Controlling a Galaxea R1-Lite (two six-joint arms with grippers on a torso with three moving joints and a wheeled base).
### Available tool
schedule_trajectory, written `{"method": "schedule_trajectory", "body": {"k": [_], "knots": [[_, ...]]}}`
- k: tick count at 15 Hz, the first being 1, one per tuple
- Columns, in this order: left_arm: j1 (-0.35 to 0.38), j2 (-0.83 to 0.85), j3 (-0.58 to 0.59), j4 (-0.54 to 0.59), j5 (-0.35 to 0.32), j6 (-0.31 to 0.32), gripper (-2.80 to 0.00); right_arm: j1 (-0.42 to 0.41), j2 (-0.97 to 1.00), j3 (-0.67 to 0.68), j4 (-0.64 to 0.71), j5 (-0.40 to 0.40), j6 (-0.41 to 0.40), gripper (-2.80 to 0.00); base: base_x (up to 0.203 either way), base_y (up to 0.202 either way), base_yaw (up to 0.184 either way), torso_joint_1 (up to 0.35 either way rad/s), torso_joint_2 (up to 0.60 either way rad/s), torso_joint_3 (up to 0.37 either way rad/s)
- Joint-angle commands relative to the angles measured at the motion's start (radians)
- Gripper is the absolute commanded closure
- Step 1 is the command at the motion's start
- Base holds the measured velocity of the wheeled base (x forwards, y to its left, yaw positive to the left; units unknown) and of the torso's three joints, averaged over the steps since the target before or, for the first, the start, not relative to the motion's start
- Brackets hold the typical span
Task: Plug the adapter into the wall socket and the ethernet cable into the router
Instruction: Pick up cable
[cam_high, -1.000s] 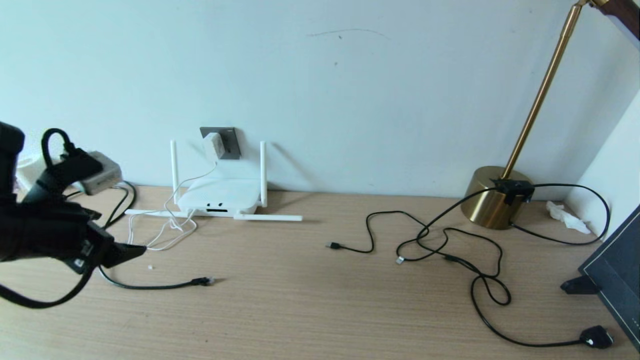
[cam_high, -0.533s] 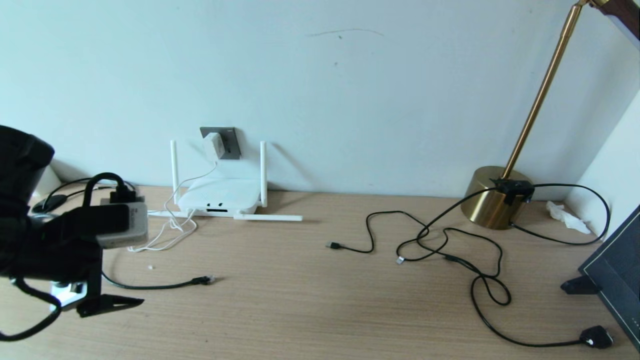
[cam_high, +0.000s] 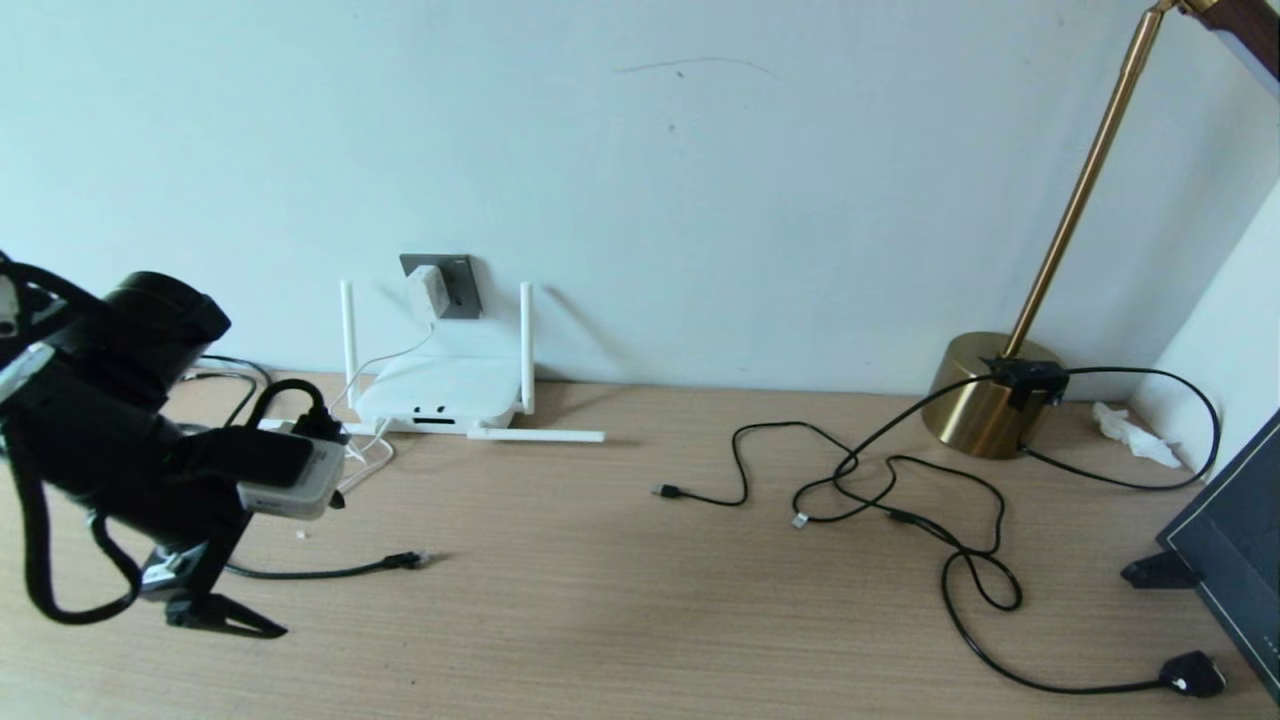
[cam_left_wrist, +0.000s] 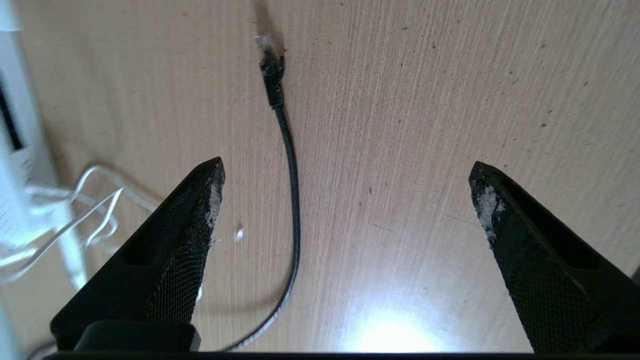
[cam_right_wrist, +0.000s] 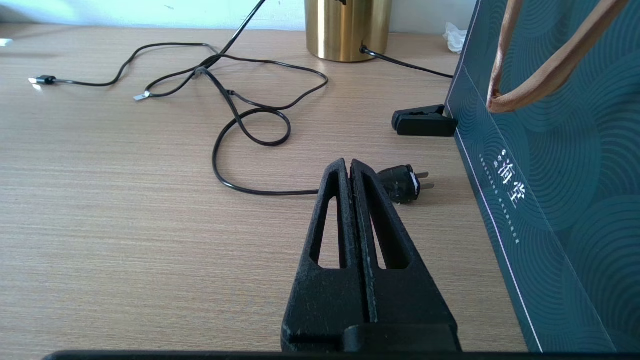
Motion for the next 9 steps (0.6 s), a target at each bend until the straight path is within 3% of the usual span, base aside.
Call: {"method": "schedule_trajectory", "body": {"k": [1, 3, 9], "knots": [[0.008, 0.112, -0.011, 0.009, -0.003, 0.064, -2.80, 0.000, 0.000, 0.011, 0.000, 0.000, 0.000, 0.00, 0.000, 0.000, 0.000, 0.000, 0.00, 0.000], [0.010, 0.154, -0.033, 0.009, -0.003, 0.089, -2.80, 0.000, 0.000, 0.011, 0.000, 0.000, 0.000, 0.00, 0.000, 0.000, 0.000, 0.000, 0.00, 0.000], [-0.012, 0.255, -0.111, 0.013, -0.003, 0.089, -2.80, 0.000, 0.000, 0.011, 0.000, 0.000, 0.000, 0.00, 0.000, 0.000, 0.000, 0.000, 0.00, 0.000]]}}
